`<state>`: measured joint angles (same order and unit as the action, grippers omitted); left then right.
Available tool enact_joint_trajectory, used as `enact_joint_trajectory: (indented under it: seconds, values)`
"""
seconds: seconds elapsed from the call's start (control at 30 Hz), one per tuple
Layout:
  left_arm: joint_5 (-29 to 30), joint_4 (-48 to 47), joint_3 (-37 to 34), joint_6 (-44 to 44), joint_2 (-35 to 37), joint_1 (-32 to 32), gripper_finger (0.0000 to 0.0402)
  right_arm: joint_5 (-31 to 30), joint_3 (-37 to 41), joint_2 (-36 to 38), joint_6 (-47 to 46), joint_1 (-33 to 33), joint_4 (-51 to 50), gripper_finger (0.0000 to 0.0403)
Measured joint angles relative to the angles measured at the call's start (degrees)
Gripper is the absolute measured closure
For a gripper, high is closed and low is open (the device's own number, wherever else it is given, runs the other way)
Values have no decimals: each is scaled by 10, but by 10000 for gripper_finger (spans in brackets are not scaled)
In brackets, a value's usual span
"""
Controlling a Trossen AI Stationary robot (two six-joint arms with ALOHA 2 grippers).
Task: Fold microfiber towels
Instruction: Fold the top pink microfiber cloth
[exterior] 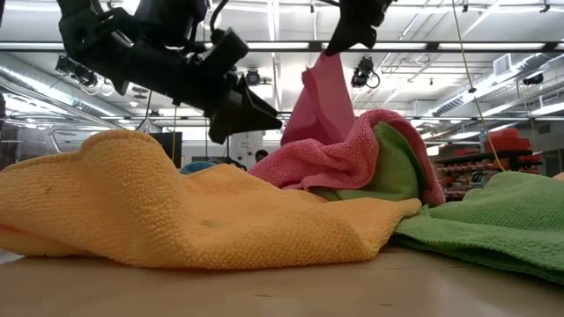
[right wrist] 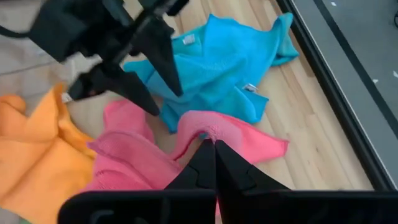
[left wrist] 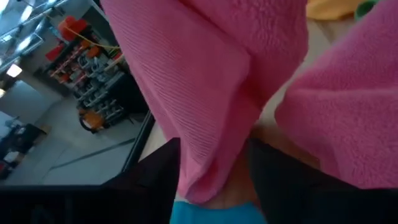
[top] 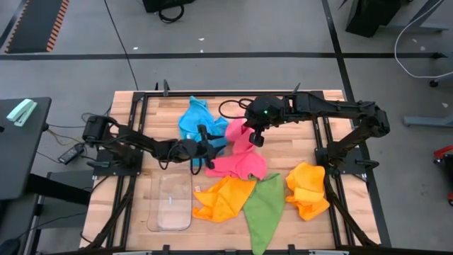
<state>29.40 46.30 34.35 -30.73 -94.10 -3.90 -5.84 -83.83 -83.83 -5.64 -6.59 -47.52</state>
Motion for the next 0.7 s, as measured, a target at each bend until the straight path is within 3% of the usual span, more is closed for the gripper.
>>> enact_joint_trajectory:
  seconds: [0.3,0.53,0.7]
  values:
    - [57,-3,34,-77,-49,0,140,18,0,0,-6,0,22,403]
    - [106,-2,77,-113,-74,14,152,33,0,0,-18,0,27,403]
    - [126,56,81,-133,-60,8,176,43,0,4,-23,0,18,403]
